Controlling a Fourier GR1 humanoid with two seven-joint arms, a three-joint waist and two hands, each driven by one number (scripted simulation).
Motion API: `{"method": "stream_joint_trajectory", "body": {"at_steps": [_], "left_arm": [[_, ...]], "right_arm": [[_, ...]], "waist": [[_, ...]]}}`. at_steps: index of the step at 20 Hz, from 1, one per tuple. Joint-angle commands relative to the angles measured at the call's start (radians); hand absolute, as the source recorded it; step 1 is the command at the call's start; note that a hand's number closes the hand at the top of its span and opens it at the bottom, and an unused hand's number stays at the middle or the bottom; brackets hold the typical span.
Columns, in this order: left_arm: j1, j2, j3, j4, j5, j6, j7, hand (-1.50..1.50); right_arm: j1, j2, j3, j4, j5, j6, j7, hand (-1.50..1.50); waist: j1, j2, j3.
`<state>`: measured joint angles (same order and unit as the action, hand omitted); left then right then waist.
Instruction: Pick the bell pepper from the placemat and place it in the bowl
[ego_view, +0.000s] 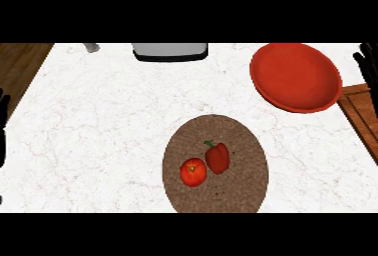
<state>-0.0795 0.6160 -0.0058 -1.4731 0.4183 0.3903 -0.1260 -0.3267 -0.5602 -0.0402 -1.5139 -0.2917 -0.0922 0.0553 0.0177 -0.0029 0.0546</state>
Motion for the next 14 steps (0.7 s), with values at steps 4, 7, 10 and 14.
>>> {"method": "stream_joint_trajectory", "body": {"at_steps": [4,7,10,14], "left_arm": [[-0.067,0.013,-0.110,-0.043,-0.083,-0.030,0.008,0.00],[-0.102,0.002,-0.174,-0.060,-0.096,-0.056,0.052,0.00],[-0.146,-0.033,-0.249,-0.101,-0.151,-0.007,0.131,0.00],[-0.183,-0.038,-0.256,-0.065,-0.162,-0.007,0.174,0.00]], "right_arm": [[-0.067,0.153,0.182,0.034,-0.226,0.377,-0.076,1.50],[-0.146,0.000,0.242,0.039,0.132,0.308,-0.158,1.50],[-0.120,0.209,0.182,0.332,-0.136,0.465,-0.326,-1.50],[-0.186,0.155,0.231,0.383,-0.071,0.712,-0.520,-1.50]], "waist": [[0.051,0.038,-0.042],[0.032,0.039,-0.053],[0.044,0.037,-0.044],[0.035,0.030,-0.047]]}}
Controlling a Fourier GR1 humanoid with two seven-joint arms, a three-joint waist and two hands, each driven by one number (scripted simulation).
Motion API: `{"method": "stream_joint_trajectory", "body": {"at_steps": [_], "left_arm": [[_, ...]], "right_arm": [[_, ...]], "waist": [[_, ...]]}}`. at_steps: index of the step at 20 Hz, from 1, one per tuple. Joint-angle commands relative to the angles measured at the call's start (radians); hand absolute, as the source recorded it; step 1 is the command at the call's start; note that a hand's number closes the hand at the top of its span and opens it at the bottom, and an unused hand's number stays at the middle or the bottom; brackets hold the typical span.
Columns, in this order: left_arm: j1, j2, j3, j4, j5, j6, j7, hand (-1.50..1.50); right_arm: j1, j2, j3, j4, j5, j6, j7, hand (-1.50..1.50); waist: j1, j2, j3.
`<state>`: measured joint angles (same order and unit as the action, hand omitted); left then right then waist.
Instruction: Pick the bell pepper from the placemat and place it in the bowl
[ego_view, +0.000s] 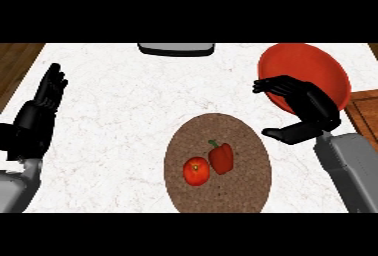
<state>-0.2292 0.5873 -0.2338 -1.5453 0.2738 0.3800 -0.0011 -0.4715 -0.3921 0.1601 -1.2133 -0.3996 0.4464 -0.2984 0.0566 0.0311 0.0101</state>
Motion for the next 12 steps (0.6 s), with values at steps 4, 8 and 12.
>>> {"method": "stream_joint_trajectory", "body": {"at_steps": [4,8,12], "left_arm": [[-0.062,-0.043,-0.052,0.025,-0.061,0.041,0.067,0.00],[-0.047,-0.044,-0.058,0.028,-0.081,0.042,0.076,0.00],[-0.045,-0.043,-0.047,0.054,-0.087,0.027,0.069,0.00]], "right_arm": [[-0.134,-0.129,0.055,0.171,0.219,0.257,-0.307,-1.50],[-0.220,-0.165,0.143,0.185,0.378,0.239,-0.332,-1.50],[-0.288,-0.160,0.245,0.095,0.495,0.177,-0.247,-1.50]], "waist": [[-0.012,-0.008,-0.006],[-0.007,-0.014,-0.008],[-0.032,-0.027,-0.010]]}}
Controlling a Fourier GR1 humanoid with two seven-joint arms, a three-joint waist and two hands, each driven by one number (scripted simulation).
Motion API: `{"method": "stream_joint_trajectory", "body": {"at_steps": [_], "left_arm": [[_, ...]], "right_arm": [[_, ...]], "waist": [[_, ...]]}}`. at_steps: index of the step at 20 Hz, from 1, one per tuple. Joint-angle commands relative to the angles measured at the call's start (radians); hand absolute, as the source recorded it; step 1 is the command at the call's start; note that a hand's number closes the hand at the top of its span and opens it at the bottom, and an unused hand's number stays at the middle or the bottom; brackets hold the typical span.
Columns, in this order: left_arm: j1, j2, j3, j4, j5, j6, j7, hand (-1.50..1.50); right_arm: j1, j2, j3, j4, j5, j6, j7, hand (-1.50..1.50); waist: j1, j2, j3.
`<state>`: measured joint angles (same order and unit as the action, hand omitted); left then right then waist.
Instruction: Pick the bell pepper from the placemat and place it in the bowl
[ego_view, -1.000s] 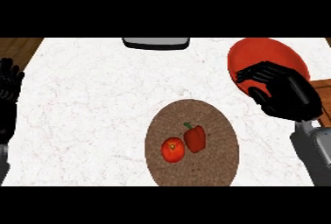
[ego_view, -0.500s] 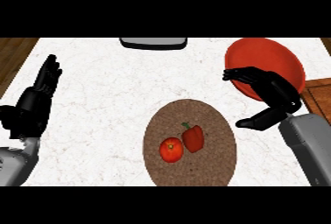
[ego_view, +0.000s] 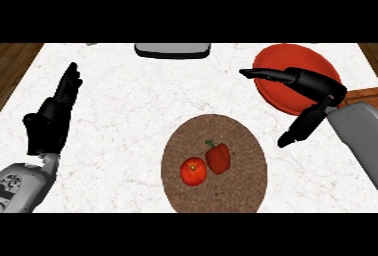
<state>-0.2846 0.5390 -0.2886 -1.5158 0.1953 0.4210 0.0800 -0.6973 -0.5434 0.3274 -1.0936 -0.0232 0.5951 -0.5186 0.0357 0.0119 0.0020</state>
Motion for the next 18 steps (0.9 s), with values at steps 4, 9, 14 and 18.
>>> {"method": "stream_joint_trajectory", "body": {"at_steps": [4,9,14,18], "left_arm": [[-0.028,0.006,0.026,-0.002,-0.010,-0.010,0.051,0.00],[0.021,-0.044,0.020,0.005,-0.038,-0.003,0.021,0.00],[0.015,-0.052,0.045,0.006,-0.059,-0.013,0.022,0.00],[0.078,-0.059,0.045,-0.065,-0.097,-0.004,0.050,0.00]], "right_arm": [[-0.145,0.036,0.167,-0.009,0.207,0.048,0.028,-1.50],[-0.167,0.087,0.227,0.031,0.286,0.085,0.016,-1.50],[-0.158,0.186,0.303,0.012,0.360,0.076,0.068,-1.50],[-0.084,0.153,0.310,-0.113,0.407,0.096,0.135,-1.50]], "waist": [[-0.015,-0.008,-0.002],[-0.020,-0.009,-0.002],[-0.026,-0.010,-0.002],[-0.037,-0.016,-0.002]]}}
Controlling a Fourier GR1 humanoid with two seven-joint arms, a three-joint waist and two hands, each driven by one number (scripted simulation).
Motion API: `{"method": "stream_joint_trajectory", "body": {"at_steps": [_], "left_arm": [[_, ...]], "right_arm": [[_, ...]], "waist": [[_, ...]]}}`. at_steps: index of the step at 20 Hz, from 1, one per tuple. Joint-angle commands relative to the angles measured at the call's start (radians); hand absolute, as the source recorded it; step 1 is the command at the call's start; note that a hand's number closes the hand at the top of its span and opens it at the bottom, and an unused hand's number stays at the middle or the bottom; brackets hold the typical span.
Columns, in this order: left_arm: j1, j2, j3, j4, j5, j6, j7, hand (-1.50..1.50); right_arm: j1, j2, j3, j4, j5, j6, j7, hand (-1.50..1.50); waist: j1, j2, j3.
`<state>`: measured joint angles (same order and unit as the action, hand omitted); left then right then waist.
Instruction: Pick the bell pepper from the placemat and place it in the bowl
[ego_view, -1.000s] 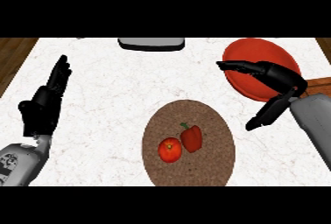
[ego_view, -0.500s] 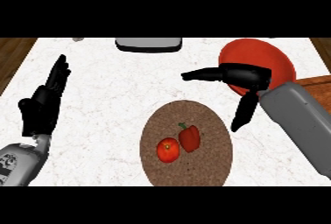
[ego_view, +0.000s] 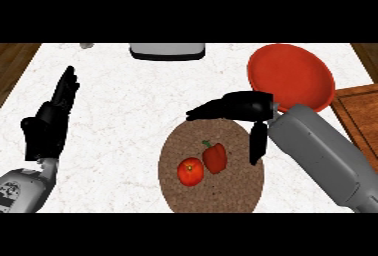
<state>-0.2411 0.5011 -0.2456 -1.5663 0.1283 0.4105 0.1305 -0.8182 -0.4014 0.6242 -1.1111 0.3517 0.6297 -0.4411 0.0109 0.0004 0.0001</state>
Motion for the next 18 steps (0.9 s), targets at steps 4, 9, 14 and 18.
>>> {"method": "stream_joint_trajectory", "body": {"at_steps": [4,9,14,18], "left_arm": [[-0.011,-0.025,0.015,0.016,-0.040,-0.018,0.019,0.00],[-0.020,-0.042,0.066,0.019,-0.043,-0.055,0.018,0.00],[-0.024,-0.081,0.080,0.017,-0.099,-0.076,0.040,0.00],[-0.011,-0.073,0.127,0.003,-0.082,-0.127,0.031,0.00]], "right_arm": [[0.037,0.026,0.089,-0.022,0.164,0.018,0.056,-1.50],[-0.011,0.140,0.055,0.144,0.254,-0.004,0.045,-1.50],[0.062,0.168,0.012,0.101,0.325,0.000,0.041,-1.50],[0.084,0.184,0.020,0.183,0.399,-0.039,-0.021,-1.50]], "waist": [[-0.009,0.000,0.000],[0.002,0.003,0.000],[-0.005,0.001,0.000],[-0.003,0.001,0.000]]}}
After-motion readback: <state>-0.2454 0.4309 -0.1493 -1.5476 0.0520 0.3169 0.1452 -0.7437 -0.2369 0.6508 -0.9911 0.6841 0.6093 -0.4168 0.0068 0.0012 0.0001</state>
